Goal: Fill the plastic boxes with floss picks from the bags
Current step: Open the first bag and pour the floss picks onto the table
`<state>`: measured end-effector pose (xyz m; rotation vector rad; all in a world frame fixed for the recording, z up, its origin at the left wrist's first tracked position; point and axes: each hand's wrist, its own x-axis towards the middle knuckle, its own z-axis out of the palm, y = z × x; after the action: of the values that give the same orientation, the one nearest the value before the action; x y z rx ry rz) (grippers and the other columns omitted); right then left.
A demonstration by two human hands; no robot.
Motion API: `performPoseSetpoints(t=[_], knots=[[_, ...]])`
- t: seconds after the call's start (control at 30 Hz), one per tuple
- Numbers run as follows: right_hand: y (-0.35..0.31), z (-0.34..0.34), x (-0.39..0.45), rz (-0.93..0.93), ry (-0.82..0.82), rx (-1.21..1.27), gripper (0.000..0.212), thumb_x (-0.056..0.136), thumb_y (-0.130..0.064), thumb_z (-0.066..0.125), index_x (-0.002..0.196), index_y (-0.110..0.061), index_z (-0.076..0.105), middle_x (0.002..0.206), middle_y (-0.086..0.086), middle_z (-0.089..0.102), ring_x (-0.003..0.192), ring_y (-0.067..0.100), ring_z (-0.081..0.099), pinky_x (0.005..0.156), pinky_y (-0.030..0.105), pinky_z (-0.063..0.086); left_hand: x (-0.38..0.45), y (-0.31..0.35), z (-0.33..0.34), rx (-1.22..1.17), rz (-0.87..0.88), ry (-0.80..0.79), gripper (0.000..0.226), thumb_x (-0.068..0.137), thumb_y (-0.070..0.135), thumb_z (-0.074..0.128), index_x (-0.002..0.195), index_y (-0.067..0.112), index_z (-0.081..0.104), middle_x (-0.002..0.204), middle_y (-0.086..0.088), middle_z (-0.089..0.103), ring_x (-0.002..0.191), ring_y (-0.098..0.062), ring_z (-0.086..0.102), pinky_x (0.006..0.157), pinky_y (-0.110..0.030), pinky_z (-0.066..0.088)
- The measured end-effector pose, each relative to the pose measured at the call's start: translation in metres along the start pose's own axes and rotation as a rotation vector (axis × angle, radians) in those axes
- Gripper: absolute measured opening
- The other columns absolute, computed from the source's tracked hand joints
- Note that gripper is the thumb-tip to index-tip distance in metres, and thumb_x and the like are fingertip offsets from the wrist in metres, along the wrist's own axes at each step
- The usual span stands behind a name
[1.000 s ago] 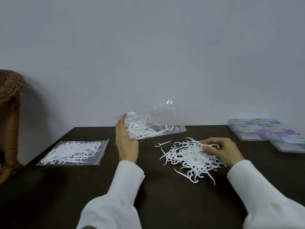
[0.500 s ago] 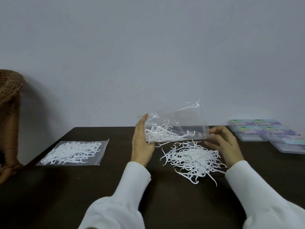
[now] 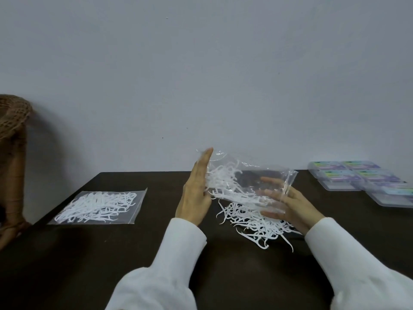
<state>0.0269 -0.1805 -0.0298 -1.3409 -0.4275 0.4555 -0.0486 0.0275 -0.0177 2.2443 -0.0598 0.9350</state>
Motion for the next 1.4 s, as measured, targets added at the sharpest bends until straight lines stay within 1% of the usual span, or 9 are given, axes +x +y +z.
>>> performPoseSetpoints(t=[0.13,0.27,0.53,0.63,0.77,0.93,1.13,1.27,1.4], knots=[[-0.002,0.001,-0.003,-0.009,-0.001,-0.039,0.049,0.065,-0.017,0.080,0.110,-0.028,0.061,0.125,0.007,0.054,0.107,0.026,0.057,0.061,0.025,0.055,0.001,0.001,-0.001,-0.001,0.003,-0.003,0.107,0.068,-0.020,0.059,0.146,0.040,0.016,0.145,0.017,0.031,0.102,0.007,0.047,0.081,0.002,0.039],[-0.005,0.003,-0.007,-0.039,-0.046,-0.174,0.035,0.068,-0.017,0.068,0.103,-0.023,0.063,0.115,0.001,0.058,0.094,0.017,0.062,0.064,0.020,0.054,0.000,0.003,0.004,0.031,-0.011,-0.020,0.110,0.070,-0.008,0.067,0.148,0.043,0.009,0.147,0.016,0.030,0.091,-0.002,0.054,0.075,-0.023,0.057],[-0.002,0.002,-0.007,-0.059,-0.029,-0.504,0.029,0.078,-0.021,0.069,0.105,-0.024,0.057,0.106,-0.008,0.058,0.080,0.006,0.060,0.071,0.019,0.047,-0.004,0.004,0.011,0.086,-0.021,-0.004,0.115,0.067,0.010,0.078,0.145,0.047,0.003,0.144,0.013,0.032,0.082,-0.013,0.061,0.072,-0.034,0.058],[0.000,-0.002,-0.004,-0.036,-0.017,-0.635,0.050,0.070,-0.036,0.068,0.114,-0.015,0.060,0.105,-0.005,0.060,0.093,0.011,0.059,0.086,0.029,0.044,-0.004,0.002,0.014,0.121,-0.004,-0.057,0.120,0.064,0.017,0.083,0.146,0.045,0.000,0.144,0.013,0.027,0.090,-0.014,0.062,0.077,-0.035,0.057],[0.000,-0.001,-0.006,-0.077,-0.006,-0.599,0.012,0.081,-0.027,0.063,0.089,-0.018,0.067,0.083,-0.006,0.066,0.073,0.006,0.062,0.072,0.022,0.048,-0.007,0.007,0.020,0.092,0.011,-0.174,0.116,0.060,0.026,0.087,0.142,0.051,0.009,0.151,0.012,0.010,0.128,-0.010,0.038,0.100,-0.034,0.042],[0.004,-0.004,-0.005,-0.128,0.033,-0.589,0.025,0.081,-0.033,0.061,0.099,-0.016,0.068,0.089,-0.003,0.072,0.075,0.013,0.069,0.072,0.025,0.051,-0.008,0.003,0.027,0.019,0.013,-0.110,0.089,0.070,0.022,0.081,0.138,0.047,0.030,0.144,0.012,0.026,0.113,0.013,0.029,0.098,-0.020,0.038],[0.000,-0.008,-0.002,-0.262,0.198,-0.561,0.011,0.086,-0.016,0.063,0.085,-0.026,0.068,0.085,-0.002,0.068,0.076,0.015,0.060,0.071,0.024,0.049,-0.006,-0.005,0.027,-0.044,-0.069,0.006,0.087,0.070,0.018,0.082,0.142,0.030,0.035,0.146,0.006,0.031,0.122,-0.002,0.040,0.101,-0.016,0.035],[0.001,-0.012,0.000,-0.247,0.247,-0.600,0.010,0.085,-0.020,0.064,0.087,-0.012,0.071,0.068,0.009,0.059,0.063,0.018,0.047,0.058,0.025,0.041,-0.006,-0.008,0.028,-0.099,-0.125,0.033,0.090,0.066,0.016,0.084,0.141,0.027,0.037,0.144,0.007,0.031,0.128,-0.008,0.039,0.105,-0.039,0.043],[0.000,-0.010,-0.001,-0.271,0.237,-0.588,0.009,0.083,-0.023,0.066,0.086,-0.017,0.073,0.061,0.006,0.053,0.058,0.018,0.039,0.053,0.018,0.036,-0.011,-0.003,0.031,0.031,-0.109,0.003,0.105,0.058,0.030,0.089,0.145,0.026,0.029,0.150,0.006,0.021,0.135,-0.013,0.033,0.107,-0.031,0.038]])
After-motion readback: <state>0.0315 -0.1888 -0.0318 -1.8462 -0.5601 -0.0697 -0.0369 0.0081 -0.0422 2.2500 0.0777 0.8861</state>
